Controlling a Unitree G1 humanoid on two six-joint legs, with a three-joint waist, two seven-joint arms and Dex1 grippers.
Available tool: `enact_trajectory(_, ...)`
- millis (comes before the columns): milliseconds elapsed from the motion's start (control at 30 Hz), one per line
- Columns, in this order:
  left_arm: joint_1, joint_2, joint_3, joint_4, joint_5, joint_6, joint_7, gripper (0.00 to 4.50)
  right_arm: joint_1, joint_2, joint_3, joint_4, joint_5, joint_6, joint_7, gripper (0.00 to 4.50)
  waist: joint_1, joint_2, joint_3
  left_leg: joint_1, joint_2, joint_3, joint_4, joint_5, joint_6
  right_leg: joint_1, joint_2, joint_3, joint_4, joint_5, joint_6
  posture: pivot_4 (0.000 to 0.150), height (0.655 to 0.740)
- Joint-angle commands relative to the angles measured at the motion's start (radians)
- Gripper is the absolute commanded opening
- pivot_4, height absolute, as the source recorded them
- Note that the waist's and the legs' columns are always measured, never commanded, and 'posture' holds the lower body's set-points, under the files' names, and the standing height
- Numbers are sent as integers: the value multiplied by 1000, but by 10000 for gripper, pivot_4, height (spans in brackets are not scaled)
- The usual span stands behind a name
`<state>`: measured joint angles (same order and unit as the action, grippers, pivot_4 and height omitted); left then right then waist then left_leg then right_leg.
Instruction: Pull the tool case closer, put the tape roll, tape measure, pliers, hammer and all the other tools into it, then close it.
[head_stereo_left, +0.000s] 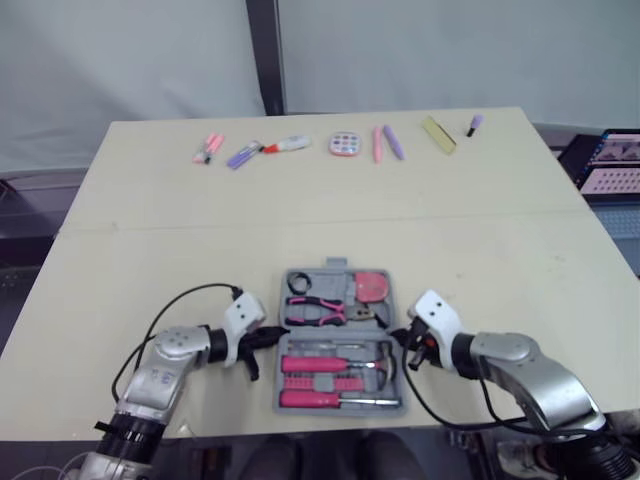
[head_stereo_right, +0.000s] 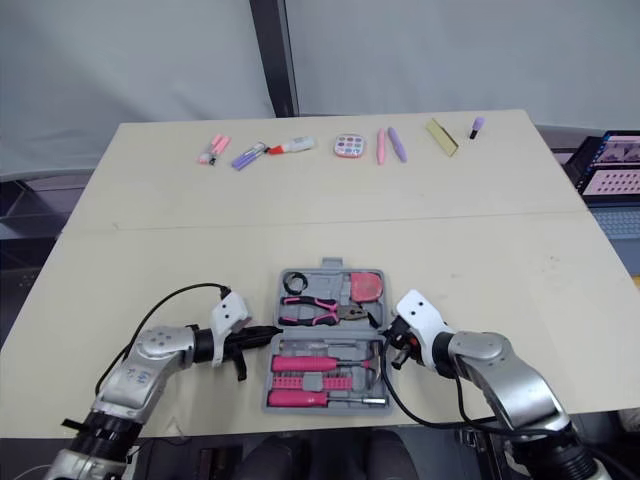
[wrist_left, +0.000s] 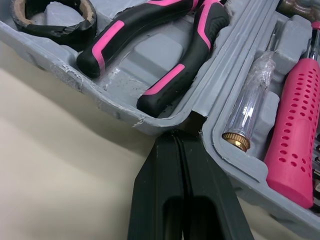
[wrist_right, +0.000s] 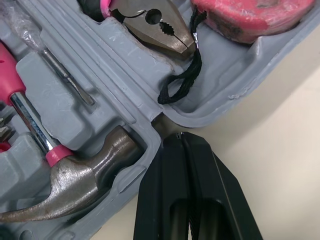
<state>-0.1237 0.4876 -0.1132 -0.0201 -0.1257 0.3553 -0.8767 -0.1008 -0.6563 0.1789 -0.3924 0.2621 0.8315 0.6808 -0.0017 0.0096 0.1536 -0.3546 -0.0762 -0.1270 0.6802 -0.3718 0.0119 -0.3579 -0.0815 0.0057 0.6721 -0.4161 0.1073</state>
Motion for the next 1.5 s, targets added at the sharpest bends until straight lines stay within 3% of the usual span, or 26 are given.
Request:
enact_trajectory(33,26,-4,-18,-76,-31,16,-4,0,12,2,20,-70,43,6,39,949,0,0,0,0,0,0,0,0,0,0,0,0,0,0,0,1500,7400)
enact_trajectory(1500,110,14,3,-165,-40,74,26,0,-29,42,36,-35,19,-5,26,949,0,0,0,0,1,1,-1,0,0,1,1,0,-4,0,0,1500,7400)
